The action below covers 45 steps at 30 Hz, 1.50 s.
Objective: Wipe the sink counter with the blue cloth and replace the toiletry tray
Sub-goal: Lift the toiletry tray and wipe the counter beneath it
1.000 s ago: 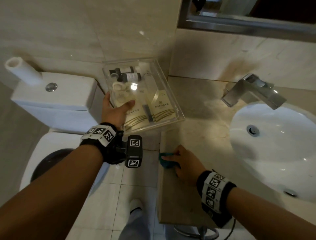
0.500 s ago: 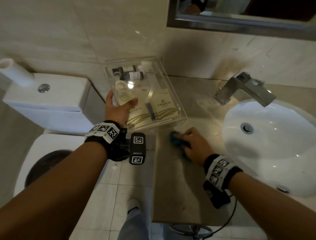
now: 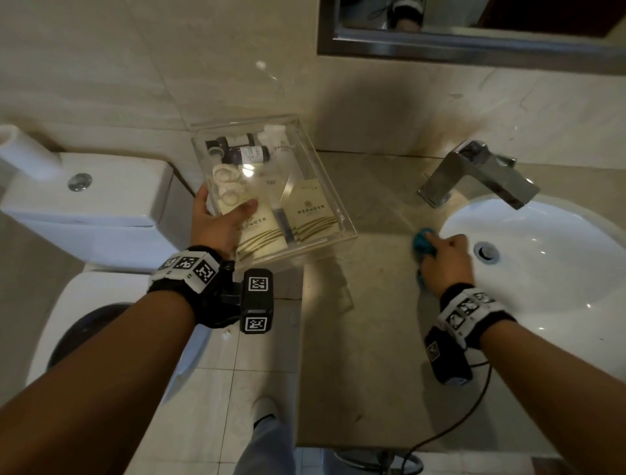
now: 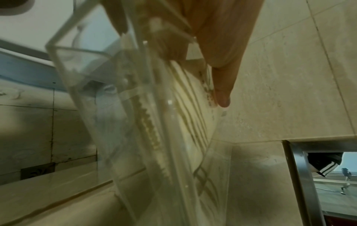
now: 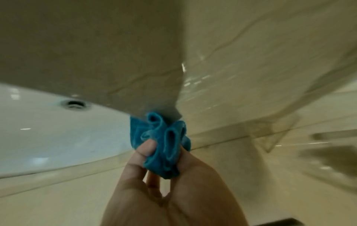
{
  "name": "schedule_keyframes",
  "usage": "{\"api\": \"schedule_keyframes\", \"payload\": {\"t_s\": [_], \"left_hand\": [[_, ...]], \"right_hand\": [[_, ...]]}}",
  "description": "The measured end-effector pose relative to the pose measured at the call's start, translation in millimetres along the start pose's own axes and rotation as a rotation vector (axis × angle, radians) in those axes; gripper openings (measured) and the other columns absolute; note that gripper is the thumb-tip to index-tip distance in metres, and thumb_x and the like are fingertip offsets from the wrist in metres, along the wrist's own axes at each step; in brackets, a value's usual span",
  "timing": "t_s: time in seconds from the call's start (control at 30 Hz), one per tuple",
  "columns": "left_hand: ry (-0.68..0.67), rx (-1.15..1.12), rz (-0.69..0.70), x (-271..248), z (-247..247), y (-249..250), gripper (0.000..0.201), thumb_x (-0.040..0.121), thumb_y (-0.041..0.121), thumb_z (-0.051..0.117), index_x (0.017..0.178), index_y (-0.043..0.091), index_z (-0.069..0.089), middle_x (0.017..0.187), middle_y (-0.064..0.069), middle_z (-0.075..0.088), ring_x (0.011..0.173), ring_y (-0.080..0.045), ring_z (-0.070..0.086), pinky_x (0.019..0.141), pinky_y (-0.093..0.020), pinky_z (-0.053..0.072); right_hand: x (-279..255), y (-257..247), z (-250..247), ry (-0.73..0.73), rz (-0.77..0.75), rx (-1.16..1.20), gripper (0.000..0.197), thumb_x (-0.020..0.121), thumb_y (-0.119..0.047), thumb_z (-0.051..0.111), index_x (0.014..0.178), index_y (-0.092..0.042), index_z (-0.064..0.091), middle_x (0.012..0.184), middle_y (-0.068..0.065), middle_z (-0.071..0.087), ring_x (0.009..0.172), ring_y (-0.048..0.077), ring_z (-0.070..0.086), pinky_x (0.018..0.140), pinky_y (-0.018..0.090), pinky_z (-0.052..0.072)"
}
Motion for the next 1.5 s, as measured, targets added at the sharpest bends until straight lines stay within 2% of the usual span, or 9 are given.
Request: {"api": "schedule_keyframes", "payload": {"t_s": [0.2, 0.33, 0.53, 0.67, 0.87, 1.03, 1.17, 1.37, 1.5], "left_hand": [[0.008, 0.009, 0.006, 5.3, -6.3, 2.6, 0.081, 0.078, 0.006, 0.074, 0.143, 0.031, 0.033, 0.120, -0.005, 0.063, 0.102, -0.021, 0.065, 0.076, -0.040, 0.057], [0.005, 0.021, 0.002, 12.0, -10.7, 2.4, 0.082, 0.076, 0.007, 0.076, 0.141, 0.034, 0.035, 0.121, -0.004, 0.063, 0.103, -0.022, 0.065, 0.085, -0.049, 0.055], [-0.007, 0.014, -0.008, 11.4, -11.3, 0.3, 0.083, 0.076, 0.007, 0.076, 0.142, 0.033, 0.033, 0.121, -0.003, 0.062, 0.103, -0.022, 0.065, 0.086, -0.050, 0.054], [-0.019, 0.013, -0.020, 9.0, -9.9, -1.0, 0.083, 0.075, 0.007, 0.076, 0.142, 0.033, 0.033, 0.120, -0.003, 0.063, 0.102, -0.022, 0.065, 0.084, -0.049, 0.055], [-0.036, 0.022, -0.017, 13.0, -10.1, -4.0, 0.083, 0.073, 0.009, 0.079, 0.138, 0.037, 0.036, 0.121, -0.002, 0.062, 0.105, -0.024, 0.064, 0.086, -0.052, 0.054], [-0.037, 0.020, -0.013, 13.1, -10.5, -1.8, 0.080, 0.075, 0.008, 0.077, 0.137, 0.038, 0.036, 0.120, -0.002, 0.062, 0.103, -0.022, 0.064, 0.085, -0.051, 0.055], [-0.032, 0.009, -0.009, 13.1, -15.2, 0.9, 0.078, 0.075, 0.006, 0.076, 0.135, 0.037, 0.039, 0.118, -0.001, 0.063, 0.104, -0.023, 0.064, 0.086, -0.051, 0.054], [-0.022, 0.001, -0.015, 17.3, -27.5, 2.9, 0.080, 0.076, 0.007, 0.076, 0.138, 0.038, 0.037, 0.121, -0.003, 0.063, 0.103, -0.023, 0.065, 0.085, -0.052, 0.054], [-0.004, -0.024, -0.029, 26.1, -37.0, -1.8, 0.083, 0.072, 0.009, 0.079, 0.138, 0.038, 0.037, 0.119, -0.003, 0.065, 0.101, -0.024, 0.067, 0.084, -0.053, 0.054]], "right_hand": [[-55.3, -85.3, 65.3, -0.289, -0.572, -0.012, 0.034, 0.091, -0.024, 0.051, 0.125, -0.024, 0.051, 0.110, 0.006, 0.041, 0.094, 0.022, 0.046, 0.083, 0.022, 0.035], [-21.8, -80.7, 56.1, -0.105, -0.445, -0.009, 0.021, 0.084, -0.041, 0.060, 0.092, -0.021, 0.057, 0.097, 0.007, 0.054, 0.082, 0.023, 0.054, 0.062, 0.024, 0.041], [25.3, 14.1, 1.5, -0.024, 0.129, -0.080, 0.054, 0.089, -0.006, 0.046, 0.139, -0.025, 0.040, 0.127, 0.018, 0.033, 0.111, 0.045, 0.043, 0.103, 0.046, 0.038], [-10.9, -4.6, 4.1, 0.012, -0.056, 0.062, 0.044, 0.090, -0.012, 0.049, 0.134, -0.014, 0.046, 0.116, 0.017, 0.040, 0.106, 0.040, 0.048, 0.093, 0.029, 0.038], [-79.0, -59.4, 54.9, -0.303, -0.595, -0.013, 0.037, 0.090, -0.022, 0.054, 0.127, -0.027, 0.056, 0.101, 0.003, 0.040, 0.092, 0.023, 0.045, 0.080, 0.023, 0.035], [-35.3, -11.8, 27.5, -0.021, -0.169, 0.103, 0.040, 0.087, -0.010, 0.053, 0.124, -0.025, 0.060, 0.098, 0.007, 0.039, 0.100, 0.033, 0.050, 0.084, 0.022, 0.034], [-0.7, 26.5, -9.1, 0.027, 0.118, -0.076, 0.050, 0.087, -0.009, 0.052, 0.135, -0.022, 0.048, 0.123, 0.023, 0.038, 0.107, 0.047, 0.047, 0.102, 0.044, 0.039], [-5.5, -62.8, 1.8, 0.044, -0.285, 0.145, 0.048, 0.085, -0.002, 0.050, 0.129, -0.023, 0.055, 0.111, 0.018, 0.046, 0.098, 0.035, 0.051, 0.093, 0.028, 0.037], [-14.3, -127.2, 38.7, -0.174, -0.375, 0.235, 0.028, 0.090, -0.028, 0.049, 0.116, -0.027, 0.059, 0.103, -0.001, 0.055, 0.095, 0.024, 0.057, 0.080, 0.031, 0.048]]}}
Point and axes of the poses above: each hand's wrist, its own x-axis towards the middle knuckle, its own z-axis out of the palm, y = z × x, the point moved 3 cm from there along x, towards the middle knuckle
